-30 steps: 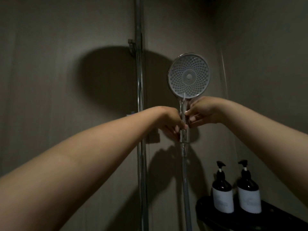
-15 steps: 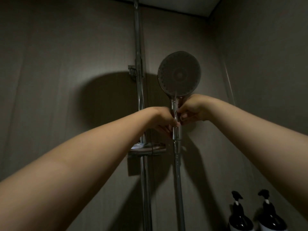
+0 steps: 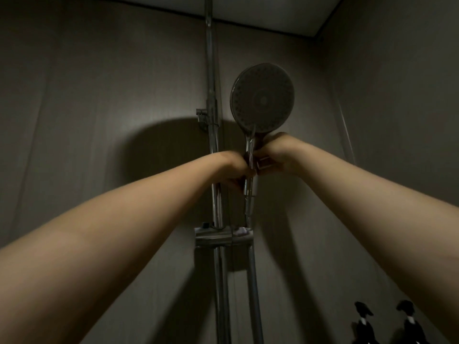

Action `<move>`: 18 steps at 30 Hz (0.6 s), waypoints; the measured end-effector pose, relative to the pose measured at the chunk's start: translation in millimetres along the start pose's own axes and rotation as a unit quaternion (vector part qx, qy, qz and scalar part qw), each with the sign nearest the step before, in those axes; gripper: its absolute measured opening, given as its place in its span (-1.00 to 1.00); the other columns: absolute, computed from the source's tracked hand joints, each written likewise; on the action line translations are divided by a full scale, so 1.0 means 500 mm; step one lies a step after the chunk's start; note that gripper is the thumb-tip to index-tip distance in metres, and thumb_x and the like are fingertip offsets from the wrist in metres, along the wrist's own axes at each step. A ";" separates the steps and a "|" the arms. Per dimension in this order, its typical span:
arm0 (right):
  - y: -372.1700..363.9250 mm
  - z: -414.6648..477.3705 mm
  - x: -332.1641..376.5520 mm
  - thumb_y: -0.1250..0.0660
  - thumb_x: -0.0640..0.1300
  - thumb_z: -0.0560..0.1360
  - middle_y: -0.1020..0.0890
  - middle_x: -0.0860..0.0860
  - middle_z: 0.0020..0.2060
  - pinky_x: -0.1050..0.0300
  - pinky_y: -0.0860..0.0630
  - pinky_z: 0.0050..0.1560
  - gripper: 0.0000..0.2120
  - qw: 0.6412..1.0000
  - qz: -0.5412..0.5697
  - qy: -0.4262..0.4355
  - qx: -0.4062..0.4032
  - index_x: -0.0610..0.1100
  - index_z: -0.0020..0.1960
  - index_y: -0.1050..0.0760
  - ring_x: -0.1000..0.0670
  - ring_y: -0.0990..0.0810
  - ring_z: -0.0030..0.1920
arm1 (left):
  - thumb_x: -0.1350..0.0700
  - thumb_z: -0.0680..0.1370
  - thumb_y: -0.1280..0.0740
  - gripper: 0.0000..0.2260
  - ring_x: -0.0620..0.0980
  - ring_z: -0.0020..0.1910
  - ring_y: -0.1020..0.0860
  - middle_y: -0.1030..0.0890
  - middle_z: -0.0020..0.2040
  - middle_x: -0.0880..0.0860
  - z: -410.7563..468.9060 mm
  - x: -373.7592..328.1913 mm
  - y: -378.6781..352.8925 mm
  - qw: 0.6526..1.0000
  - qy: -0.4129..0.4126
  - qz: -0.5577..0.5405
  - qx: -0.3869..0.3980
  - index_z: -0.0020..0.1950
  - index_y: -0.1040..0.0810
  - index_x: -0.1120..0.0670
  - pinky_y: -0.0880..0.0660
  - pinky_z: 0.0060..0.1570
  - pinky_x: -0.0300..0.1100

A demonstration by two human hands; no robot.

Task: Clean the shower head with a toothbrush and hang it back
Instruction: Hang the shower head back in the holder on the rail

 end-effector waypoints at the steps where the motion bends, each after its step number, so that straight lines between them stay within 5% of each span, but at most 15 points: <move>1: -0.004 0.002 0.002 -0.13 -0.40 0.57 -0.60 -0.24 -0.04 -0.15 -0.51 0.17 -0.71 1.000 0.002 0.004 0.000 -0.37 0.27 -0.41 -0.21 -0.60 -0.04 | 0.27 0.60 -0.20 -0.69 0.17 0.15 -0.55 -0.49 -0.21 0.11 -0.001 0.001 0.003 1.000 0.000 -0.004 -0.005 0.34 -0.37 0.26 -0.49 0.07 -0.02; 5: -0.020 0.006 -0.001 -0.14 -0.38 0.57 -0.55 -0.29 0.19 -0.16 -0.50 0.20 -0.73 1.000 -0.002 -0.002 0.012 -0.36 0.25 -0.42 -0.26 -0.55 0.19 | 0.29 0.59 -0.20 -0.69 0.19 0.23 -0.52 -0.49 -0.19 0.10 -0.012 0.013 0.010 1.000 0.001 -0.007 -0.011 0.35 -0.37 0.24 -0.51 0.00 -0.05; 13: -0.035 0.013 -0.027 -0.17 -0.35 0.57 -0.55 -0.16 -0.23 -0.15 -0.52 0.14 -0.74 0.999 -0.014 -0.037 0.032 -0.37 0.23 -0.43 -0.15 -0.57 -0.17 | 0.31 0.59 -0.19 -0.69 0.20 0.23 -0.51 -0.48 -0.15 0.10 -0.017 0.038 -0.007 1.000 0.000 0.000 -0.003 0.34 -0.37 0.24 -0.50 0.01 -0.01; 18: -0.026 0.012 -0.033 -0.16 -0.35 0.57 -0.56 -0.17 -0.19 -0.09 -0.53 0.13 -0.79 0.999 0.005 -0.033 0.028 -0.32 0.18 -0.43 -0.16 -0.55 -0.02 | 0.29 0.60 -0.20 -0.76 0.16 0.16 -0.55 -0.48 -0.19 0.09 -0.016 0.036 -0.009 1.000 0.000 0.020 -0.003 0.26 -0.41 0.19 -0.52 -0.01 -0.02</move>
Point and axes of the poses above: each hand's wrist, its own z-axis towards the middle knuckle, its own y-axis out of the back of the hand, x = y × z, the point moved 3 cm from there along z, towards the middle knuckle
